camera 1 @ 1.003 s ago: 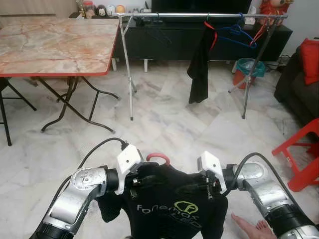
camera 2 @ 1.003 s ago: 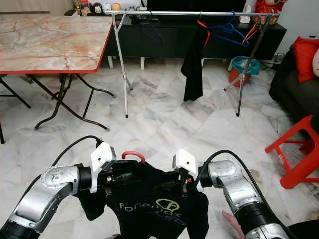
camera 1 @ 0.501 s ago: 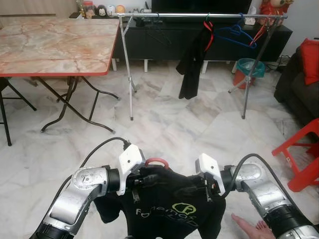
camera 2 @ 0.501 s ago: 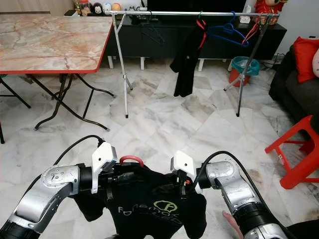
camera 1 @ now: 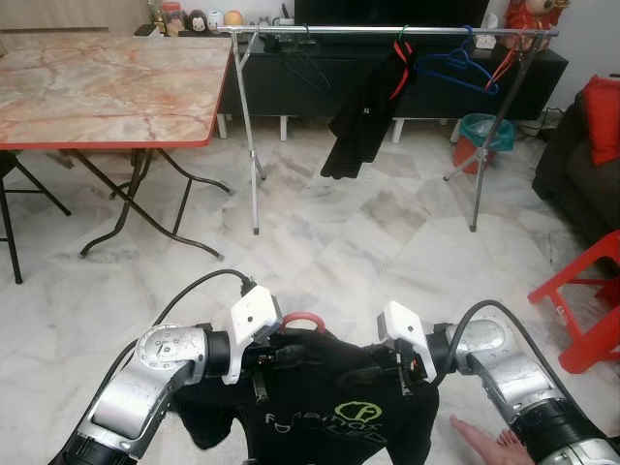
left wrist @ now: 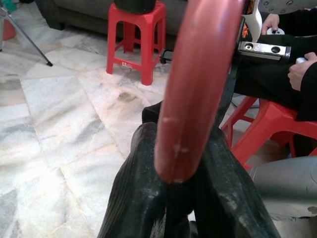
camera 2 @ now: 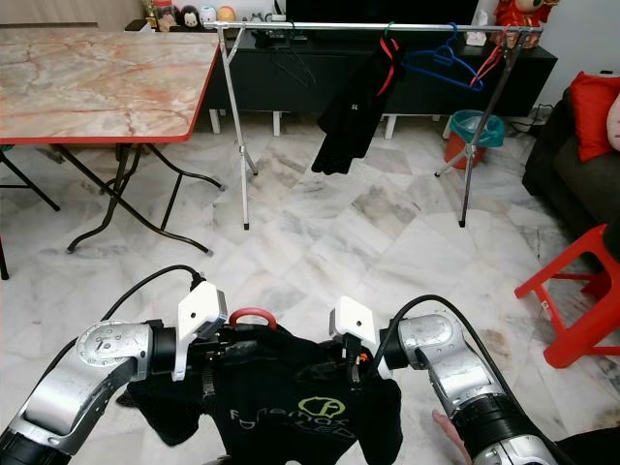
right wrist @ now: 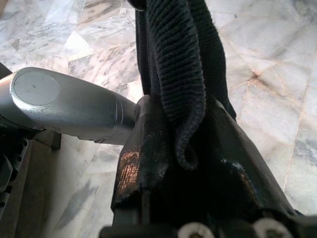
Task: Hang hanger
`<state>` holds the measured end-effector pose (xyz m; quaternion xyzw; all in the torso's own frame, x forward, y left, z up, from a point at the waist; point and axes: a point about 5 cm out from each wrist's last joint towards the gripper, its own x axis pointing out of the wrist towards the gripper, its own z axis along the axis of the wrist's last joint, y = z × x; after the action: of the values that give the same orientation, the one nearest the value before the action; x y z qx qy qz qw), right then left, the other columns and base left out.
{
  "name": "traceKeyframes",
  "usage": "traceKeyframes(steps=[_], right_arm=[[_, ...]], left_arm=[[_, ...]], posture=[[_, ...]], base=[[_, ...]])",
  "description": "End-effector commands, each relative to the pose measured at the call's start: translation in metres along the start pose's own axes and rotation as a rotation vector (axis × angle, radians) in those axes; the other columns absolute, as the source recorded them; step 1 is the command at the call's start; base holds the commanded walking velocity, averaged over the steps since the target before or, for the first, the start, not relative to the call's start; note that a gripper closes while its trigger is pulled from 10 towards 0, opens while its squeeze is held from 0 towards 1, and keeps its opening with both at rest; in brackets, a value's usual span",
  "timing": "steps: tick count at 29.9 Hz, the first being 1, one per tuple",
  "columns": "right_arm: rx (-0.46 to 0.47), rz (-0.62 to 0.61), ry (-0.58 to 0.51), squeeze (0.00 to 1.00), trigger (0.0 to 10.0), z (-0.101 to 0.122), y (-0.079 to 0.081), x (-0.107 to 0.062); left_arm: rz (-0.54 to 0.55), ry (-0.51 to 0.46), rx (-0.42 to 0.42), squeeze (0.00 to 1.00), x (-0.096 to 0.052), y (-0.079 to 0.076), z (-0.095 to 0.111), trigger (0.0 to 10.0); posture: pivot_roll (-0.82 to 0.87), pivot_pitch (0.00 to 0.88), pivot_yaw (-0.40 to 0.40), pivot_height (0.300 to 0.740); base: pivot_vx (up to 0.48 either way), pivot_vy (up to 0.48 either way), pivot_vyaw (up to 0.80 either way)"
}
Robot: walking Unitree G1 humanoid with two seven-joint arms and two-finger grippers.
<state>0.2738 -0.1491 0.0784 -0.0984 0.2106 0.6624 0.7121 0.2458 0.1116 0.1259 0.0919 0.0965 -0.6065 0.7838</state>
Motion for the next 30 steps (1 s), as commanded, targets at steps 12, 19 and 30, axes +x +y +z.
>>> traceKeyframes(steps=[12, 19, 30], right_arm=[[-0.059, -0.078, -0.053, 0.00, 10.0, 0.0145, -0.0087, 0.0023], [-0.057, -0.086, -0.062, 1.00, 10.0, 0.0161, -0.0104, 0.0014], [-0.071, -0.089, -0.075, 1.00, 10.0, 0.0179, -0.0095, -0.0006]], left_arm=[[-0.099, -0.006, -0.002, 0.00, 0.0113, -0.0146, -0.0003, 0.0], [-0.101, -0.008, -0.001, 0.00, 0.0118, -0.0150, 0.0000, 0.0], [-0.077, 0.003, 0.017, 0.00, 0.0125, -0.0121, -0.0019, 0.0]], posture=[[0.06, 0.015, -0.032, 0.740], [0.06, 0.018, -0.032, 0.740], [0.06, 0.017, -0.031, 0.740]], base=[[0.000, 0.000, 0.00], [0.000, 0.000, 0.00], [0.000, 0.000, 0.00]])
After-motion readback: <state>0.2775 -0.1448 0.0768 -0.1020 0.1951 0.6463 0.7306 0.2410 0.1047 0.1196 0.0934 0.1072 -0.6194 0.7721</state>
